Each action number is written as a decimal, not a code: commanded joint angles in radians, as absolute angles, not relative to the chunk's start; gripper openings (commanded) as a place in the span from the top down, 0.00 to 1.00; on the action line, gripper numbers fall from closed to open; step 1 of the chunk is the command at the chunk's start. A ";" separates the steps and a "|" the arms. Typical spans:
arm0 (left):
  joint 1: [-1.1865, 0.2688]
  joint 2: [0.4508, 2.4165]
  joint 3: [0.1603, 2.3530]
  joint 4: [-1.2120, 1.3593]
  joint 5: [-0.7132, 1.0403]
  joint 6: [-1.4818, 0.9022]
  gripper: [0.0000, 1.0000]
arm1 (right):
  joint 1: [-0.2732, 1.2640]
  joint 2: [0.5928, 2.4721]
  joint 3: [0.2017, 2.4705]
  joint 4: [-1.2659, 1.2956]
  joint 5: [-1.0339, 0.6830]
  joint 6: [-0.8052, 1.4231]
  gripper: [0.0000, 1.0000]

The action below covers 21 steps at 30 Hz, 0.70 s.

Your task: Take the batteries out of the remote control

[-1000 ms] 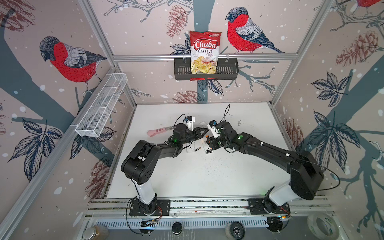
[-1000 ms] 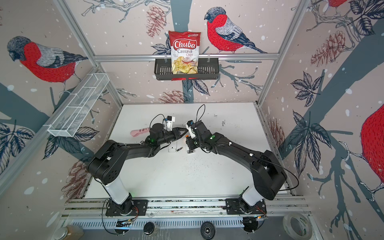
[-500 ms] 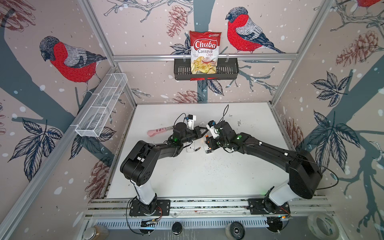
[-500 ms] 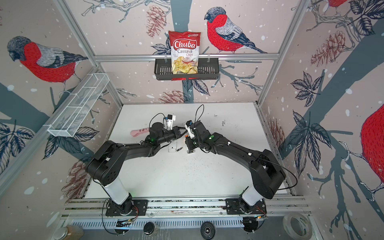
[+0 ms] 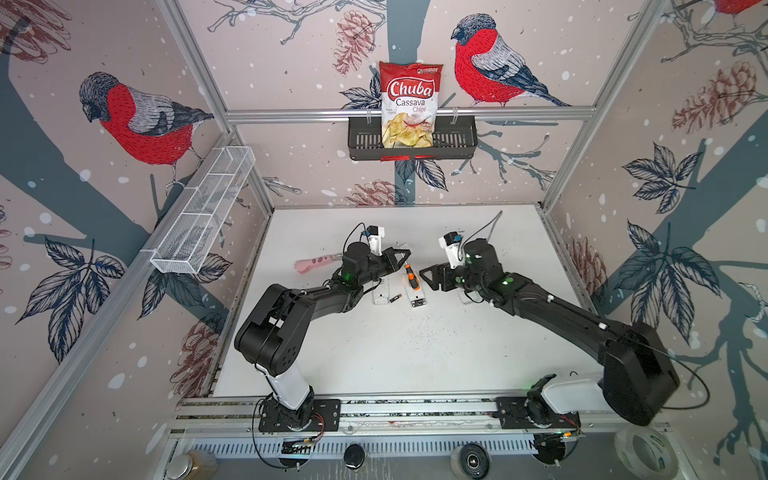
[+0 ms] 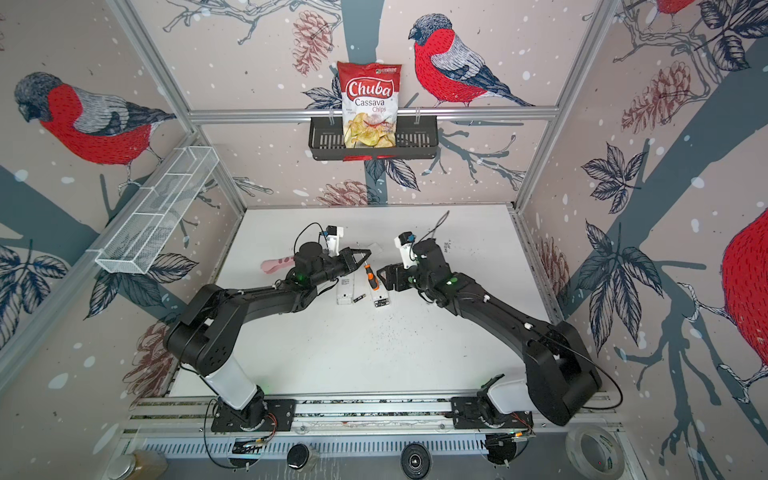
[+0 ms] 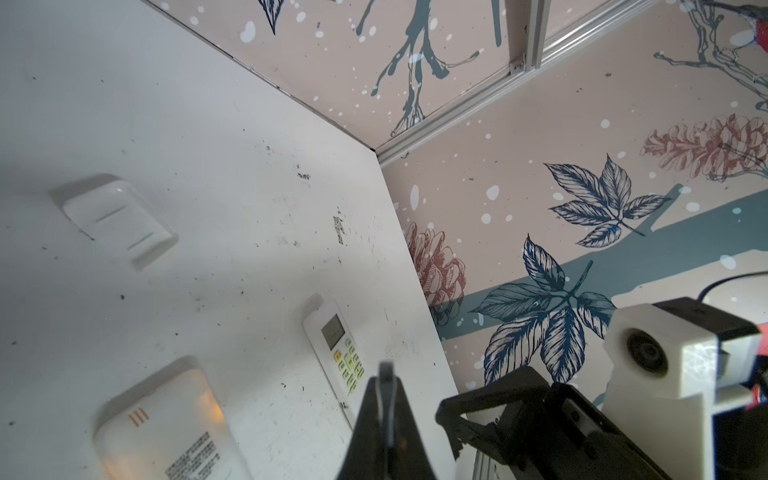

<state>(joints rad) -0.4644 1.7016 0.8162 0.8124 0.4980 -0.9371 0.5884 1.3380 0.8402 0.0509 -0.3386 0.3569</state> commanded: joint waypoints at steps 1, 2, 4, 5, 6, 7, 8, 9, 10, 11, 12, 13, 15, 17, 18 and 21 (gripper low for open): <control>-0.456 1.689 0.841 0.919 0.491 -0.983 1.00 | 0.506 1.288 0.742 0.380 -0.594 0.511 0.17; -0.456 1.689 0.850 0.938 0.487 -0.996 1.00 | 0.477 1.283 0.707 0.460 -0.642 0.558 0.17; -0.454 1.693 0.860 0.995 0.479 -1.033 1.00 | 0.438 1.288 0.660 0.601 -0.712 0.641 0.16; -0.453 1.695 0.858 1.040 0.471 -1.058 1.00 | 0.424 1.297 0.635 0.674 -0.734 0.682 0.15; -0.453 1.697 0.854 1.082 0.458 -1.081 1.00 | 0.415 1.305 0.617 0.737 -0.746 0.718 0.14; -0.451 1.702 0.846 1.130 0.440 -1.106 1.00 | 0.409 1.319 0.597 0.811 -0.755 0.759 0.12; -0.451 1.710 0.839 1.177 0.422 -1.129 1.00 | 0.405 1.334 0.582 0.884 -0.757 0.797 0.12; -0.451 1.716 0.831 1.215 0.408 -1.147 1.00 | 0.405 1.350 0.571 0.936 -0.758 0.826 0.11; -0.451 1.726 0.825 1.252 0.391 -1.162 1.00 | 0.408 1.371 0.565 0.993 -0.754 0.856 0.10; -0.451 1.733 0.820 1.281 0.379 -1.178 1.00 | 0.411 1.394 0.561 1.046 -0.754 0.883 0.10; -0.451 1.740 0.815 1.305 0.367 -1.187 1.00 | 0.414 1.414 0.560 1.086 -0.751 0.902 0.09; -0.451 1.746 0.809 1.328 0.357 -1.196 1.00 | 0.419 1.436 0.563 1.122 -0.745 0.920 0.09; -0.451 1.753 0.797 1.358 0.338 -1.203 1.00 | 0.432 1.477 0.577 1.166 -0.735 0.941 0.09; -0.451 1.759 0.787 1.376 0.319 -1.206 1.00 | 0.449 1.525 0.606 1.178 -0.725 0.947 0.08; -0.451 1.764 0.785 1.383 0.318 -1.206 1.00 | 0.460 1.545 0.621 1.179 -0.721 0.944 0.08; -0.451 1.781 0.792 1.389 0.320 -1.213 1.00 | 0.487 1.611 0.671 1.180 -0.709 0.942 0.09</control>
